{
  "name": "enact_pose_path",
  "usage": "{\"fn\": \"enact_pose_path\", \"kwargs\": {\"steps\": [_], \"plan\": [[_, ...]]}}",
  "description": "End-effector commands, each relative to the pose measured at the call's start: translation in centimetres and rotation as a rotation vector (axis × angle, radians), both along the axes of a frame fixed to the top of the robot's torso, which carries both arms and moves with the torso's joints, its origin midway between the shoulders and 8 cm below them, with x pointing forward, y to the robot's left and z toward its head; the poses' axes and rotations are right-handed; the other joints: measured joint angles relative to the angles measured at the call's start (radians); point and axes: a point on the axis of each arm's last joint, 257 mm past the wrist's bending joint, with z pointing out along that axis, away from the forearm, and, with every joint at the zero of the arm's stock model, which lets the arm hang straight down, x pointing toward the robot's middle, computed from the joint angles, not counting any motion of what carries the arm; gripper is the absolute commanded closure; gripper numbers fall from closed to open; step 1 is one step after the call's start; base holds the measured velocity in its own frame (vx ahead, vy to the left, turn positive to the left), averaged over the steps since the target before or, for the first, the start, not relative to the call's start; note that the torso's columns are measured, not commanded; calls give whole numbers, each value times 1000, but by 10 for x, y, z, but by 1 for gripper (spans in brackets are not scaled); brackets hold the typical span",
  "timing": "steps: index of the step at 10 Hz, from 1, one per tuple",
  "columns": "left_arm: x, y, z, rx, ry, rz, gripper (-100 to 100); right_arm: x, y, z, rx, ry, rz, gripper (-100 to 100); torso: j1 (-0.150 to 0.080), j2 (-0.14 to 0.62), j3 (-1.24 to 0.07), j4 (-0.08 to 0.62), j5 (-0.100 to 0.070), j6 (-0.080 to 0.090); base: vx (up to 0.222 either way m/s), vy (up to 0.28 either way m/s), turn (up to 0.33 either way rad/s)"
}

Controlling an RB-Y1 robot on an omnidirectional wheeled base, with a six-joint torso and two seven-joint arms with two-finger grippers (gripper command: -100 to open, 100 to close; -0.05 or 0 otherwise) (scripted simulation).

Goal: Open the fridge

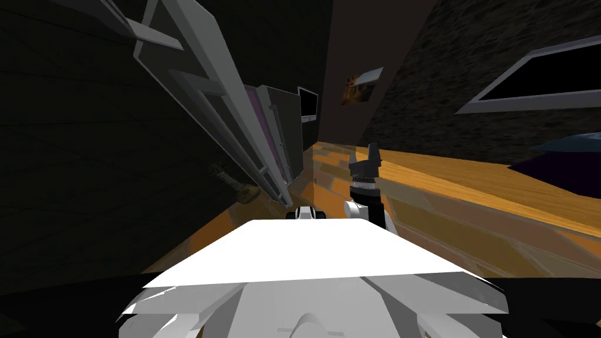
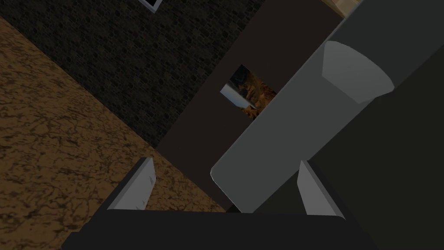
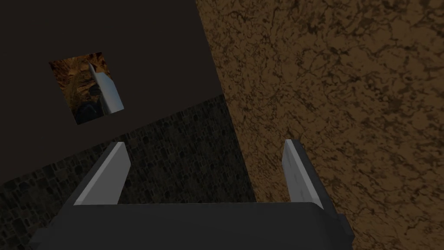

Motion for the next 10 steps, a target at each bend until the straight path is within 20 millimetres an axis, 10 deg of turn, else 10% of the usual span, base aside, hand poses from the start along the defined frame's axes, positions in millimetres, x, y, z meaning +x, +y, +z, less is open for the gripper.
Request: {"fn": "enact_pose_path", "kwargs": {"steps": [1,10], "plan": [[8,35,0,-7,8,100,-100,0,0,0,0,0,0,0,0,3,2,2,0,-1,-80,16,-392],[14,131,8,-186,4,306,-100,0,0,0,0,0,0,0,0,3,1,1,0,1,-90,-1,-233]]}}
